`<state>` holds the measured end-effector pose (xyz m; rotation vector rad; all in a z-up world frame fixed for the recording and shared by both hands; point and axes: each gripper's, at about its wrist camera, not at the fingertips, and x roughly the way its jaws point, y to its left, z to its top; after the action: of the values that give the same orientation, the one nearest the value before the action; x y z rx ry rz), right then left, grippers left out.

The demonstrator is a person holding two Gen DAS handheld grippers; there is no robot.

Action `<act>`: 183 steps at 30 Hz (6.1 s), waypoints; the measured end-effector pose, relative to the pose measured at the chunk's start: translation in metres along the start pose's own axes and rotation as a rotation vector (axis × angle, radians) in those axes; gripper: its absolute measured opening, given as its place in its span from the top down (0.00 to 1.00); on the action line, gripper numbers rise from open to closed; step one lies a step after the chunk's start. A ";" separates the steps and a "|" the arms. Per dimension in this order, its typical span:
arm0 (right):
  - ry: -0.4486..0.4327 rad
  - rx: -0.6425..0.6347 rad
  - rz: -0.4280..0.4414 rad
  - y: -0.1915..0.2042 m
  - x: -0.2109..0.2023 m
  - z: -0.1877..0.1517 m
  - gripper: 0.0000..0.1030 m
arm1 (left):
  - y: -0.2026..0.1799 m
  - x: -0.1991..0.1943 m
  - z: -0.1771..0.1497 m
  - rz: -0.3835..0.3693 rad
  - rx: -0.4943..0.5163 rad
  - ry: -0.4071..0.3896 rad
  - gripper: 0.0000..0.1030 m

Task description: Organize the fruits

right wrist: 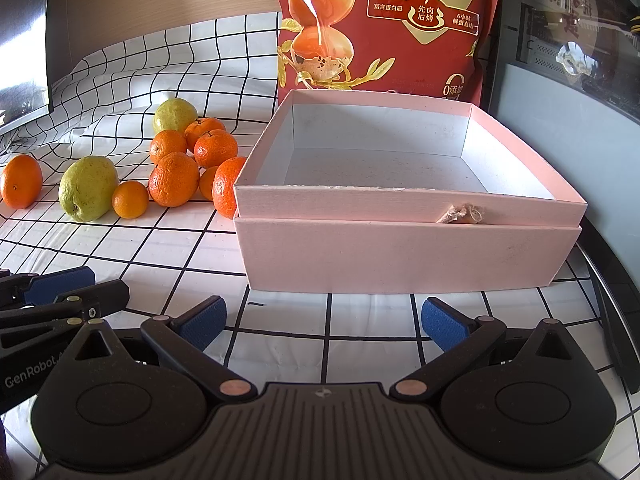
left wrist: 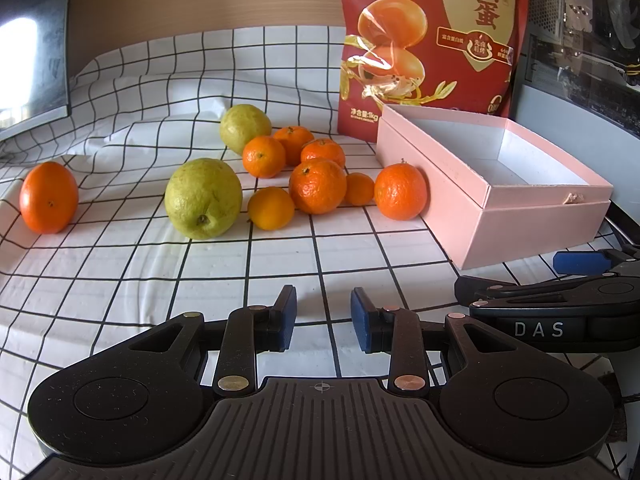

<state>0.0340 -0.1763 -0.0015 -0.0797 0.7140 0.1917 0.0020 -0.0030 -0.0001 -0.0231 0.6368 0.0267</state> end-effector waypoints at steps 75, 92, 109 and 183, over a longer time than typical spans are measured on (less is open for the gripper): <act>0.081 -0.092 0.096 -0.008 -0.003 0.004 0.00 | 0.065 -0.026 0.014 -0.094 -0.177 -0.128 0.68; 0.098 -0.235 0.312 0.055 0.019 0.027 0.01 | 0.252 -0.004 0.083 0.261 -0.549 -0.086 0.62; 0.000 -0.352 0.439 0.091 -0.021 0.029 0.01 | 0.229 0.056 0.124 0.246 -0.427 -0.009 0.53; -0.051 -0.408 0.466 0.088 -0.018 0.008 0.01 | 0.200 -0.013 0.044 0.147 -0.281 -0.040 0.30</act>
<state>0.0079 -0.0915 0.0162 -0.2965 0.6255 0.7827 0.0114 0.1976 0.0398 -0.2466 0.5894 0.2585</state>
